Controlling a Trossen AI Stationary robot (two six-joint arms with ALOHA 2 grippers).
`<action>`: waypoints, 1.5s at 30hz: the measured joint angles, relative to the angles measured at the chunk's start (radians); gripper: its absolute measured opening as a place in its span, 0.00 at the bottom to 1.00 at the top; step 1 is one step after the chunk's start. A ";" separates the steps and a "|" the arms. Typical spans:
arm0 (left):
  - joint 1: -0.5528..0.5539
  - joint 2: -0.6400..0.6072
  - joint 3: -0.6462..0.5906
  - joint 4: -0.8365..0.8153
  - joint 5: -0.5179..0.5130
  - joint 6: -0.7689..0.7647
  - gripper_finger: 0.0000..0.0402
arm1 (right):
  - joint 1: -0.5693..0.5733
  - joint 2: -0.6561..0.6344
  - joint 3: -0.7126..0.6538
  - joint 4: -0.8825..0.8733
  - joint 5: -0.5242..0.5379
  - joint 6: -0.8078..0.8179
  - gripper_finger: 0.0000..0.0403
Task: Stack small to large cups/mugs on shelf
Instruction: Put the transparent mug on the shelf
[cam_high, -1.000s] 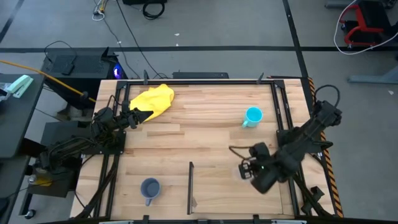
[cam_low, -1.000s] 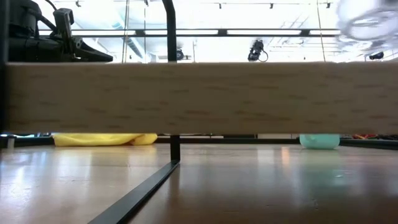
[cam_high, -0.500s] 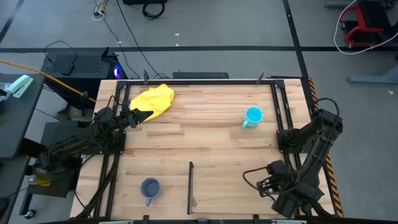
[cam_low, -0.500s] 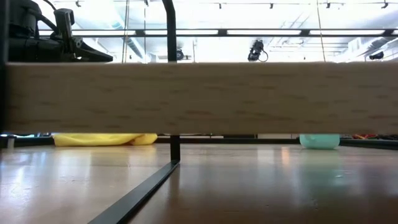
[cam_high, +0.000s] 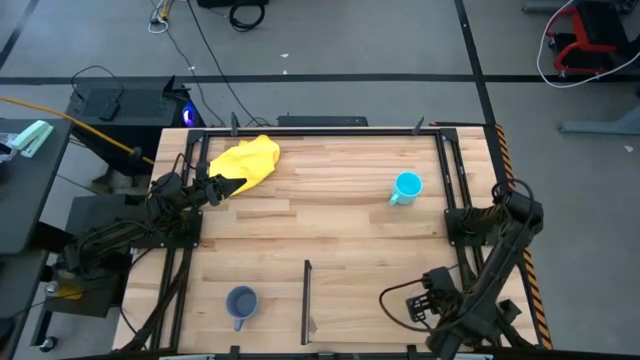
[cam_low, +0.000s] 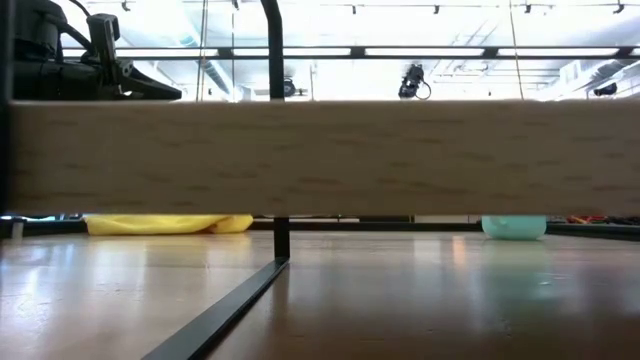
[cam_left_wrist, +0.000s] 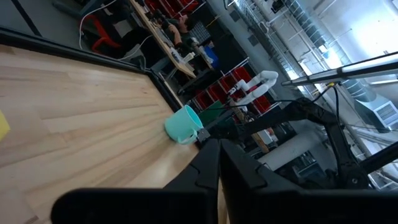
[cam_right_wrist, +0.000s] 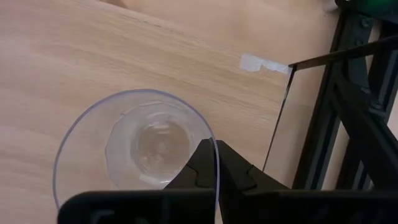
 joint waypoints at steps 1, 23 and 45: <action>0.000 0.000 0.000 0.000 0.000 0.000 0.04 | 0.000 0.003 0.000 0.000 0.000 0.000 0.00; 0.000 0.000 0.000 -0.001 0.000 0.000 0.03 | -0.053 -0.038 0.000 0.058 0.050 -0.032 0.00; 0.000 0.000 0.000 -0.002 0.000 0.000 0.05 | -0.400 -0.026 0.155 0.280 0.317 -0.729 0.00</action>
